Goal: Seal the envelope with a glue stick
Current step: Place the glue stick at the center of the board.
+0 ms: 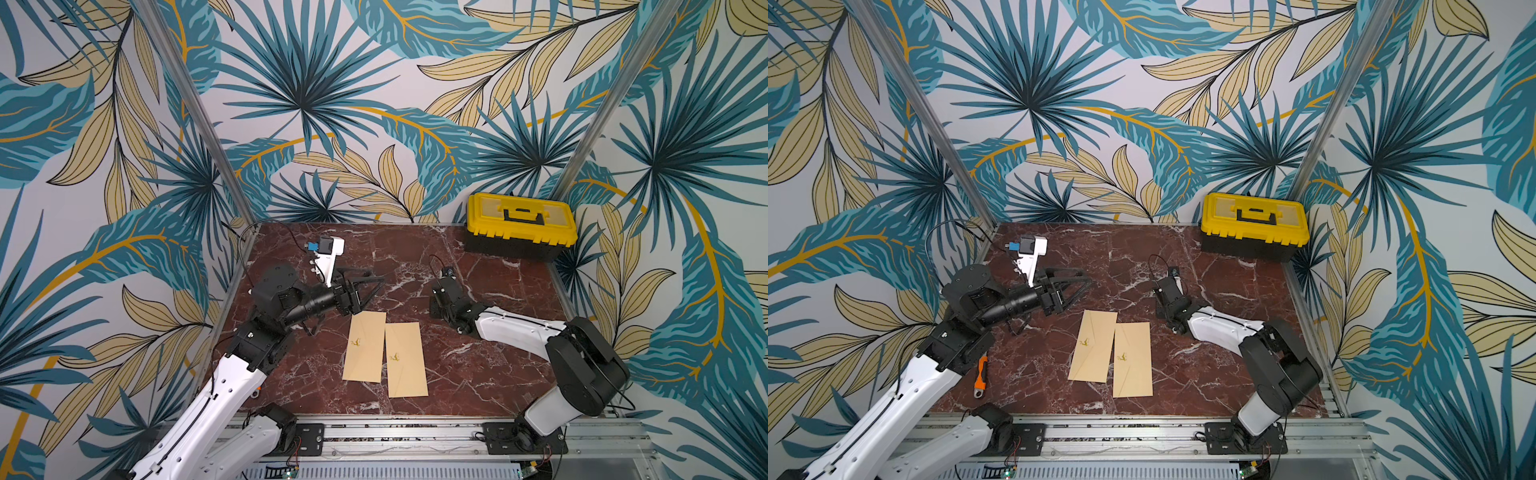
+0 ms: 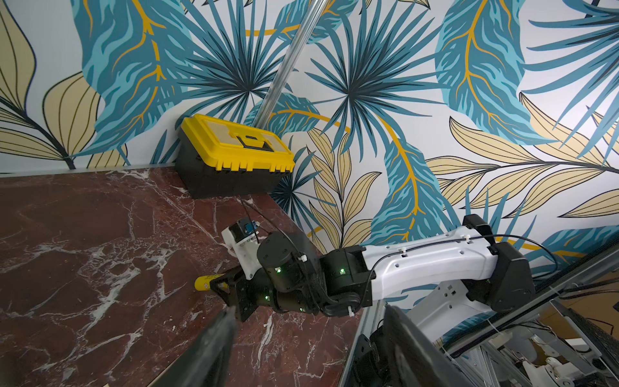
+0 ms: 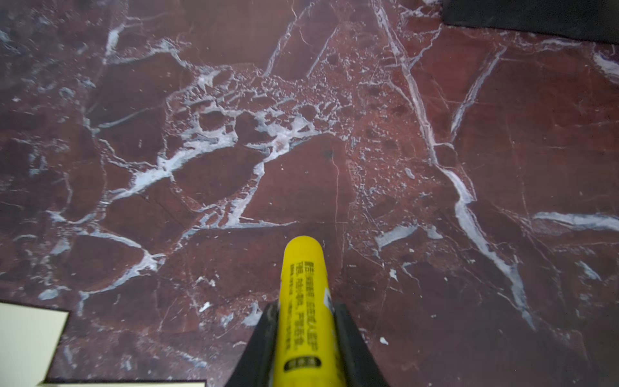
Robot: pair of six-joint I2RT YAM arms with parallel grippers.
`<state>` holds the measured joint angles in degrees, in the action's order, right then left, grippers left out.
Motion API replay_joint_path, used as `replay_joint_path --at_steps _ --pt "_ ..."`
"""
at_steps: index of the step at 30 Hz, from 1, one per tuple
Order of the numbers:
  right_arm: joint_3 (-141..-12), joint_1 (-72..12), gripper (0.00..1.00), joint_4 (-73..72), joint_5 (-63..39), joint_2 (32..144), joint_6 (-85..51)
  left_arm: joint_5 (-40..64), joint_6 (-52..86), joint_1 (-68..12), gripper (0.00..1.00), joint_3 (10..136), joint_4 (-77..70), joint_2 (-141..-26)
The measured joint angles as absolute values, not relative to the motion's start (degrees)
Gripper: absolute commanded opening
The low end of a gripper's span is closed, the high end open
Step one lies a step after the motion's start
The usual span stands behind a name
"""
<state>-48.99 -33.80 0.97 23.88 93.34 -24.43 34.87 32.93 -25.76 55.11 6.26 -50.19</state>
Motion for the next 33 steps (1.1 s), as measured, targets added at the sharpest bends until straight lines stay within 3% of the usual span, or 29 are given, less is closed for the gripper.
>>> replay_joint_path --at_steps 22,33 --pt "-48.34 -34.2 0.0 10.11 19.18 95.24 -29.47 34.48 33.95 -25.78 0.73 52.99 6.37 -49.45" --pt "-54.83 -34.15 0.13 16.99 16.86 100.95 -30.39 34.22 34.09 -25.78 0.73 52.12 6.42 -49.45"
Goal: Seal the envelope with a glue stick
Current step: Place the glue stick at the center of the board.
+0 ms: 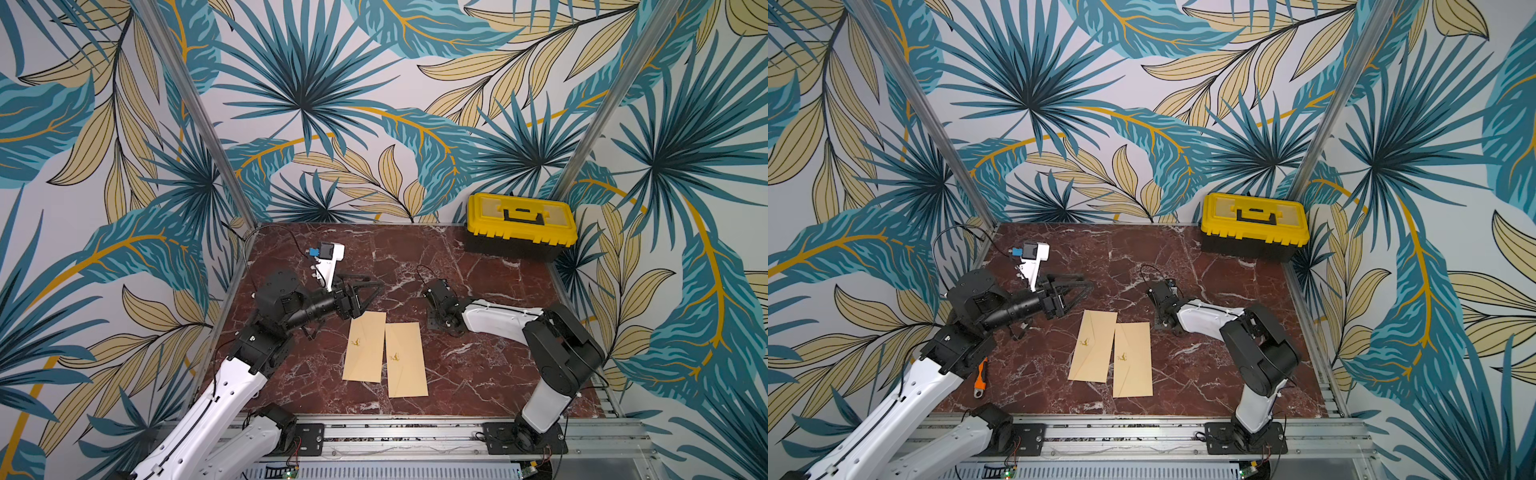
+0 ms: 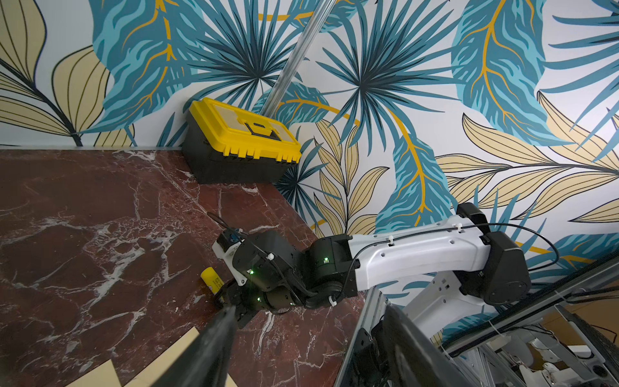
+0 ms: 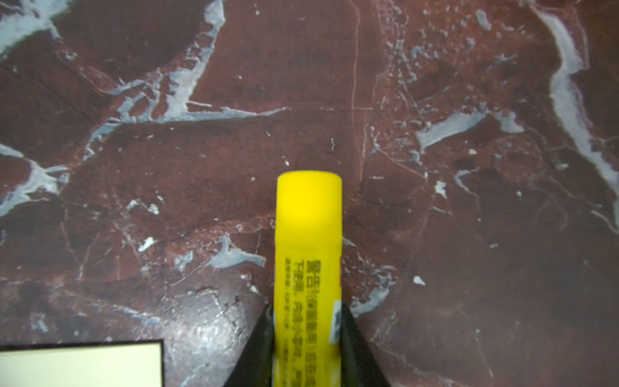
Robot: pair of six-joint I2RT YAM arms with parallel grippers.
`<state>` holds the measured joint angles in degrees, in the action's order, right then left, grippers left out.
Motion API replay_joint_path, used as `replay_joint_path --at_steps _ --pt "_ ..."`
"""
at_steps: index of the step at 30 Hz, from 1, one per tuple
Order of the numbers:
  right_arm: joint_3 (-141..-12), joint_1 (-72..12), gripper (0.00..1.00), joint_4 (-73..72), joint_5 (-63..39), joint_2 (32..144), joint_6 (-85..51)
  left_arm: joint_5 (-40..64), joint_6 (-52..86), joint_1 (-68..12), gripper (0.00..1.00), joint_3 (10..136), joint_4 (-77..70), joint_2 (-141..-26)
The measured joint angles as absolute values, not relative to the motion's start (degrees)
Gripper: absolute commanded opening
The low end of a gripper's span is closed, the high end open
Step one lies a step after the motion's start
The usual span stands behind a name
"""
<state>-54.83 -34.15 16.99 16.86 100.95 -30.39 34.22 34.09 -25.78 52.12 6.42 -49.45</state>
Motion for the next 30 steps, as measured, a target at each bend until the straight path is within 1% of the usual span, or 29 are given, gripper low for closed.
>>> replay_joint_path --at_steps 3,6,10,14,28,30 --pt "-54.96 -34.11 0.17 17.21 16.71 100.95 -30.44 34.02 34.09 -25.78 0.73 52.12 6.42 -49.45" --pt "-55.16 -34.06 0.25 17.54 16.6 100.95 -30.44 33.78 34.09 -25.78 0.73 52.12 6.42 -49.45" --pt "-55.44 -34.06 0.37 18.92 15.86 100.64 -30.48 33.41 34.04 -25.76 0.74 52.12 6.55 -49.45" --pt "-55.42 -34.06 0.44 21.56 14.35 99.79 -30.61 33.39 34.04 -25.76 0.74 52.12 7.16 -49.5" --pt "-55.72 -34.11 0.5 32.05 11.79 96.31 -30.02 32.84 33.82 -25.39 0.75 52.12 8.67 -49.54" --pt "-55.72 -33.93 0.52 33.54 11.73 94.35 -29.76 31.42 33.41 -25.39 0.77 52.12 9.41 -49.54"
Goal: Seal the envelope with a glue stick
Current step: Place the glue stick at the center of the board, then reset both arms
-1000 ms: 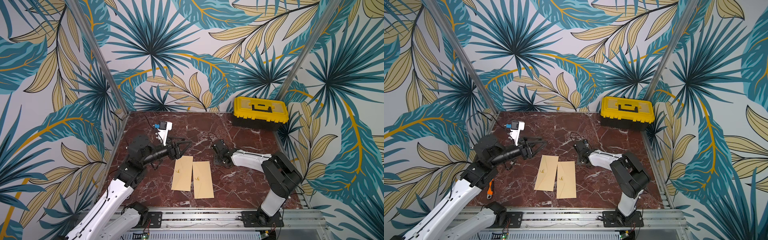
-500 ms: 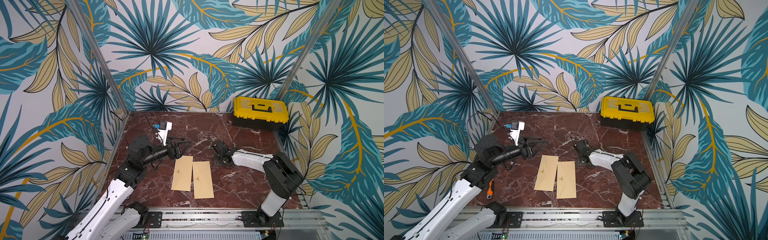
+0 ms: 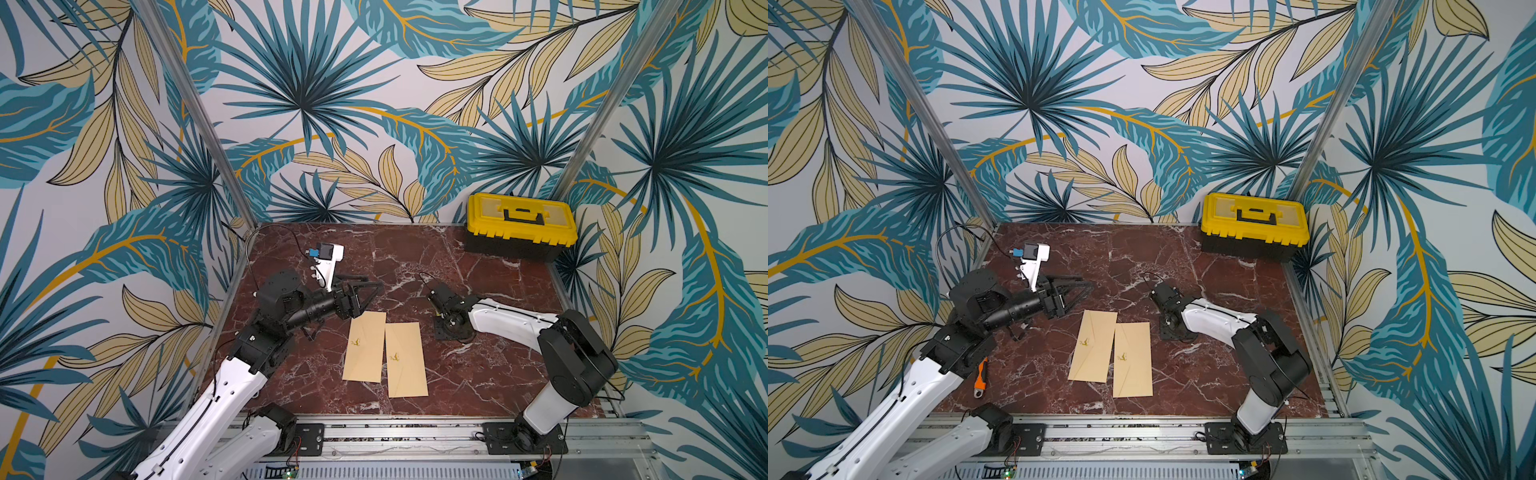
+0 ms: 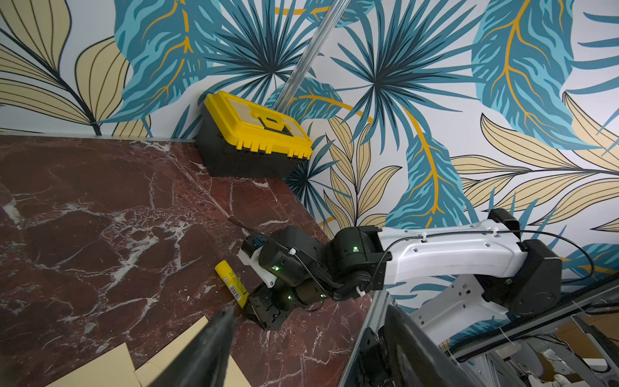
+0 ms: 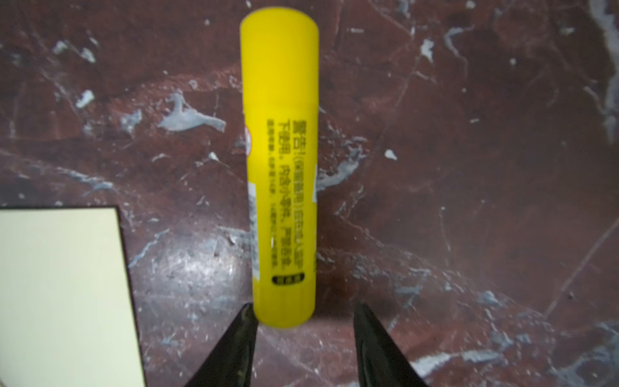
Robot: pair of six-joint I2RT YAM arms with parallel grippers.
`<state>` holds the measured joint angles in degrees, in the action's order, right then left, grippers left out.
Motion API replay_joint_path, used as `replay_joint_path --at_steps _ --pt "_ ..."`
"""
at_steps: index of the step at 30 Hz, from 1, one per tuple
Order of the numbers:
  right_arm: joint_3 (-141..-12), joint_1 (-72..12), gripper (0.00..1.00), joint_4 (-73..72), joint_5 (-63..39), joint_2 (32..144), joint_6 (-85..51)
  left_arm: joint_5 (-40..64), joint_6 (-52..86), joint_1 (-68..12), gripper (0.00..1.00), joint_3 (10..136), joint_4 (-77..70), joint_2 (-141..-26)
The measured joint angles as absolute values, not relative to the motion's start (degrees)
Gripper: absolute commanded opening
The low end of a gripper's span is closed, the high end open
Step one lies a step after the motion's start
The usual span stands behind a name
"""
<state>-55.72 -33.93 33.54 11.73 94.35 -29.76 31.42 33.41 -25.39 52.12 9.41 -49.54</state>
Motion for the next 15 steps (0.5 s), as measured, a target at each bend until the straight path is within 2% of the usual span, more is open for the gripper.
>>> replay_joint_path --at_steps 3,8,9,11,15 --pt "-55.83 -32.97 0.58 34.94 11.81 89.73 -28.97 26.35 31.62 -25.32 0.8 52.12 12.43 -49.63" --pt "-56.29 -29.74 0.77 35.83 14.22 80.97 -25.67 10.35 27.18 -25.04 0.96 50.5 18.28 -50.96" --pt "-56.29 -28.8 0.83 35.83 15.03 79.31 -24.75 6.76 26.22 -24.84 0.99 49.3 18.74 -51.42" --pt "-56.12 -26.63 0.97 35.31 16.45 76.66 -22.72 0.95 24.91 -24.34 1.0 46.87 19.25 -52.56" --pt "-53.67 -21.1 1.0 31.83 19.9 73.14 -18.31 -10.2 21.37 -23.24 1.0 43.11 18.65 -57.25"
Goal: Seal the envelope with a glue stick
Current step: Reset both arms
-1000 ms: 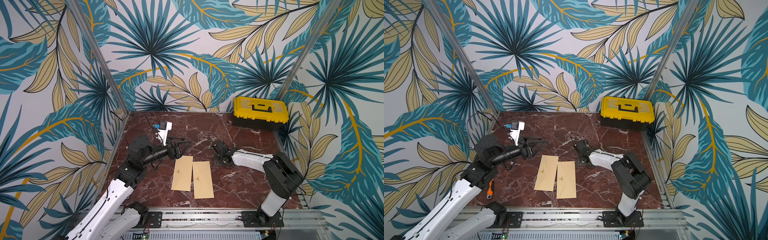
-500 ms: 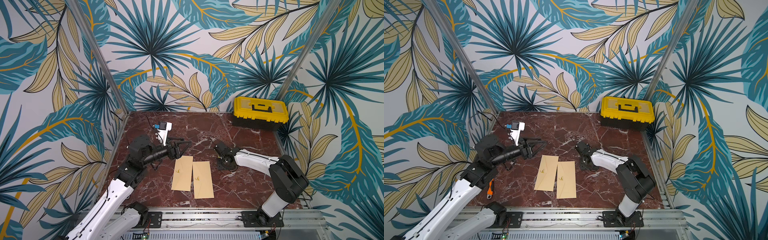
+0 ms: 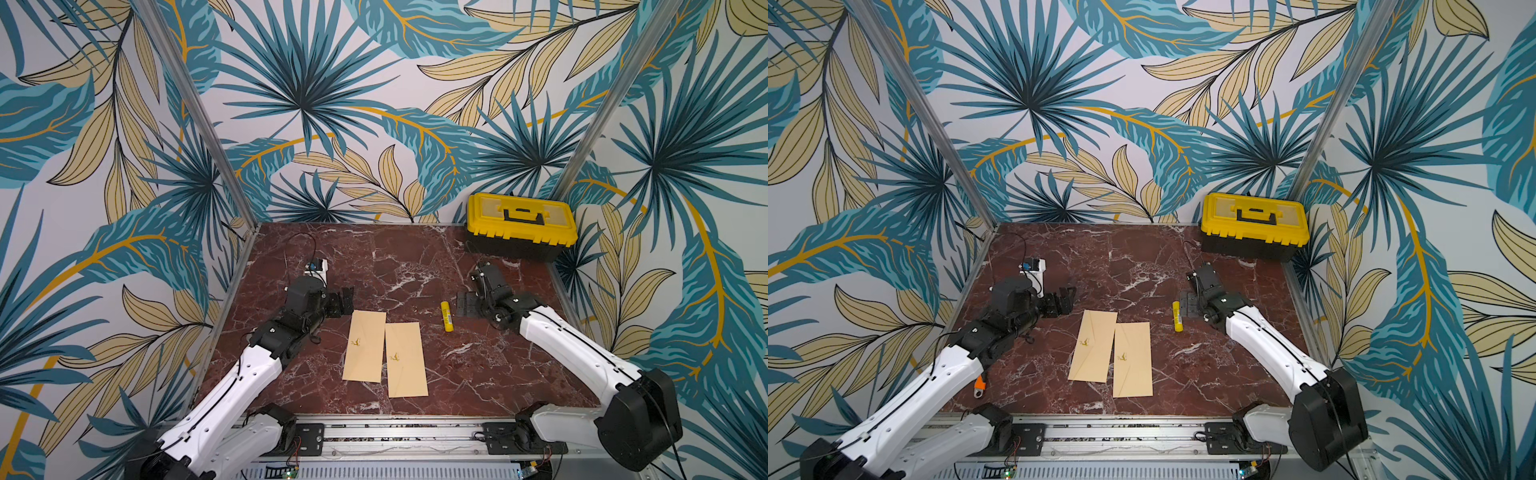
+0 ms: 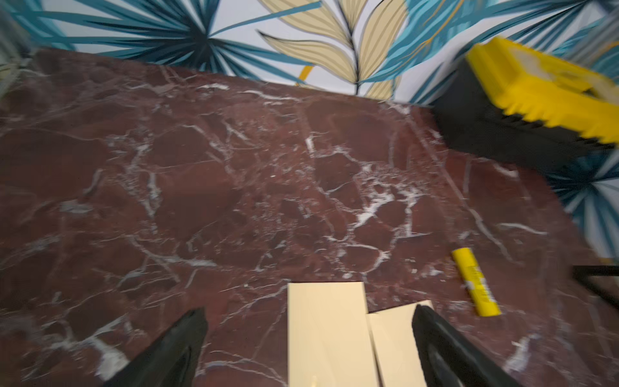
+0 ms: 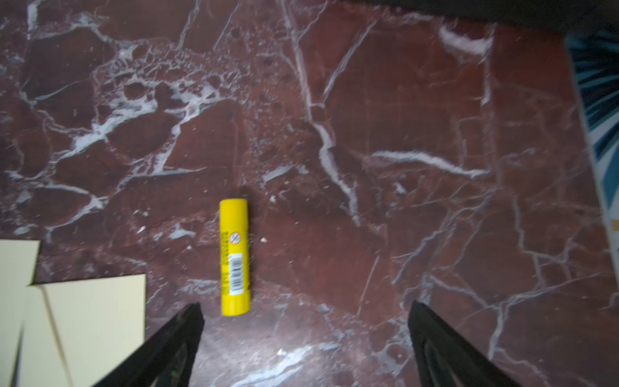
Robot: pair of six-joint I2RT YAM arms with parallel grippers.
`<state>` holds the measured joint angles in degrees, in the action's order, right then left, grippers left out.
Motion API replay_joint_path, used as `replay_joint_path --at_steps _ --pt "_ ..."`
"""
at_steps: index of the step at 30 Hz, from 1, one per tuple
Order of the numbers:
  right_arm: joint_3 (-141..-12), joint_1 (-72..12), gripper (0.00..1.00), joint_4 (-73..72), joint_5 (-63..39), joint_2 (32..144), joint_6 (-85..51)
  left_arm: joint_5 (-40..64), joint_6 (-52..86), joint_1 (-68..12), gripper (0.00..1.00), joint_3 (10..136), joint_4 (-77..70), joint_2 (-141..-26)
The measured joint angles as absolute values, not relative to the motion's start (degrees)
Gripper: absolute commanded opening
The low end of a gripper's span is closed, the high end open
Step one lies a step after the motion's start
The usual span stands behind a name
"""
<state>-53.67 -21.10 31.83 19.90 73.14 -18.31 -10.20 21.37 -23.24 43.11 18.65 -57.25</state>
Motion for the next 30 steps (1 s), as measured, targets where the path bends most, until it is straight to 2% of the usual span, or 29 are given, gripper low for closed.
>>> replay_joint_path --at_steps 7,12,15,24,30 --pt "-44.31 -14.28 0.99 19.46 28.62 72.84 -12.03 -24.38 12.84 -18.24 1.0 34.11 5.41 -65.98" --pt "-32.34 -10.48 0.99 0.01 31.86 73.32 -6.46 -29.36 5.78 -13.82 1.0 27.73 -8.27 -73.21" --pt "-29.34 -7.97 0.99 -7.25 31.68 75.0 -5.04 -30.81 2.52 -11.31 1.0 27.22 -13.41 -77.69" --pt "-26.89 -0.27 0.99 -32.01 22.5 78.54 -5.56 -22.55 -1.72 -6.09 1.0 26.74 -35.64 -84.53" --pt "-23.24 0.34 0.99 -42.39 15.03 82.52 -5.48 -15.75 -0.84 -3.16 1.0 20.88 -48.71 -87.46"
